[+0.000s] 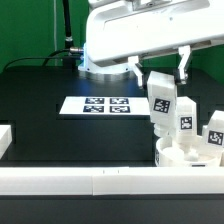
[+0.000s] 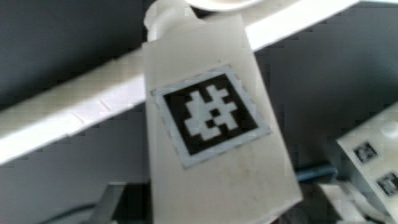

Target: Assemble stool

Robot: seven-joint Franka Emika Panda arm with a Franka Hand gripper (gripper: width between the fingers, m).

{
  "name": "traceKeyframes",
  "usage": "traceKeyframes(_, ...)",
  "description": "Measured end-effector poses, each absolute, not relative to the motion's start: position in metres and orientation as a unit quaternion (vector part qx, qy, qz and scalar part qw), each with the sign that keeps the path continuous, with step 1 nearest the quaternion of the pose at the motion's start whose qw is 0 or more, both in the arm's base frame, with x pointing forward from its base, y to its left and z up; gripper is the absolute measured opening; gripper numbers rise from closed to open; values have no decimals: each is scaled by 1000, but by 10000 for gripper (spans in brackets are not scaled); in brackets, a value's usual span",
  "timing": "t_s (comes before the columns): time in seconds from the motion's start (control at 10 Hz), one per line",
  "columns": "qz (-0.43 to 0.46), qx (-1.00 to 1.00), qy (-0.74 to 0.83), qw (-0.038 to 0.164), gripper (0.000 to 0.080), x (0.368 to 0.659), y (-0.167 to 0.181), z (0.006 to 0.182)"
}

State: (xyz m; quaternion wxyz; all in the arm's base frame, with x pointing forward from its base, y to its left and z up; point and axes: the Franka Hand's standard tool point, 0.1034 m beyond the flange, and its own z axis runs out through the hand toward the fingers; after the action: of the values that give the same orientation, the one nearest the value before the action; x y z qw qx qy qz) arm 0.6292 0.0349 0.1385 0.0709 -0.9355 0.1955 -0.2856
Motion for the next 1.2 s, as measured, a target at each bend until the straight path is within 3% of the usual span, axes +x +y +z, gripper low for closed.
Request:
traceKeyframes(0.2,-327,-923,189,68,325,630,38,141)
traceKeyframes(0.4,-312,-926,194,79,325,628,40,133)
traceKeyframes(1.2,-301,-930,191,85,325,620,40,119)
